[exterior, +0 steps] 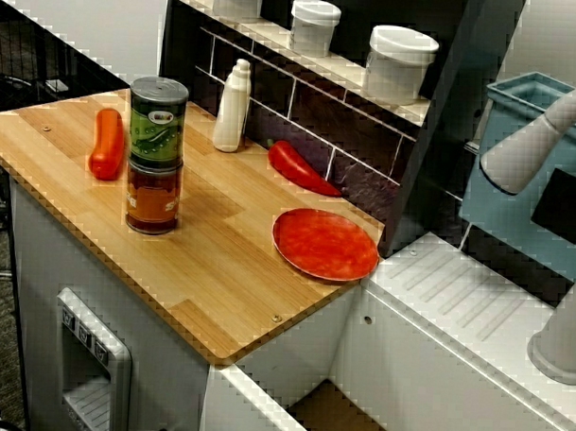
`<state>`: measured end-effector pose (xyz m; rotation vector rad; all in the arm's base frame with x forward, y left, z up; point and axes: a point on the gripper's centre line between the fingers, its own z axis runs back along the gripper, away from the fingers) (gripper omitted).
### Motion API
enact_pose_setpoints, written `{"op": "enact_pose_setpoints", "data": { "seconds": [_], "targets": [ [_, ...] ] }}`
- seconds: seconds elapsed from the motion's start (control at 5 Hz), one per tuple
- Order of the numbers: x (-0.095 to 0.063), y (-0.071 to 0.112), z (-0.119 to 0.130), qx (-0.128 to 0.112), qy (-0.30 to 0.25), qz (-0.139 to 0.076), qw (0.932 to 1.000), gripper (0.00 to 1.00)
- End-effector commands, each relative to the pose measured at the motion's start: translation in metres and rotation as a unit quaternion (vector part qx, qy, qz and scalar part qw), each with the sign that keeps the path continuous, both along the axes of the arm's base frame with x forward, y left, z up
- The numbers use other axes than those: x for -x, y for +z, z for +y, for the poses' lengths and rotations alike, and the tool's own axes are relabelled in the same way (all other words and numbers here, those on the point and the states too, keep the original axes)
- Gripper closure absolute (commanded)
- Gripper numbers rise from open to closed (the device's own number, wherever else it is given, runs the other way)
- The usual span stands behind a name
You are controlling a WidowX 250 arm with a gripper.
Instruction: Push into sink
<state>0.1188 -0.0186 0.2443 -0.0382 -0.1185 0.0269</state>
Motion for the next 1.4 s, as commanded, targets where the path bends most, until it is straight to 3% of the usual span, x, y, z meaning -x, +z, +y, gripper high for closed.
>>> {"op": "enact_pose_setpoints", "data": {
  "seconds": [0.0, 0.2, 0.4, 0.6, 0.8, 1.0, 1.2],
  "targets": [
    [0.0, 0.0, 0.0, 0.0, 0.0, 0.0, 1.0, 0.0],
    [-0.016, -0.01, 0.017, -0.015, -0.019, 0.002, 0.9997, 0.0],
    [-0.033, -0.019, 0.045, -0.043, -0.08, -0.005, 0.9958, 0.0],
    [-0.05, -0.029, 0.072, -0.074, -0.168, -0.016, 0.9829, 0.0],
    [-0.061, -0.039, 0.081, -0.095, -0.255, -0.016, 0.9622, 0.0],
    [-0.071, -0.049, 0.078, -0.115, -0.363, -0.017, 0.9246, 0.0],
    [-0.085, -0.059, 0.074, -0.104, -0.45, 0.009, 0.887, 0.0]
  ]
}}
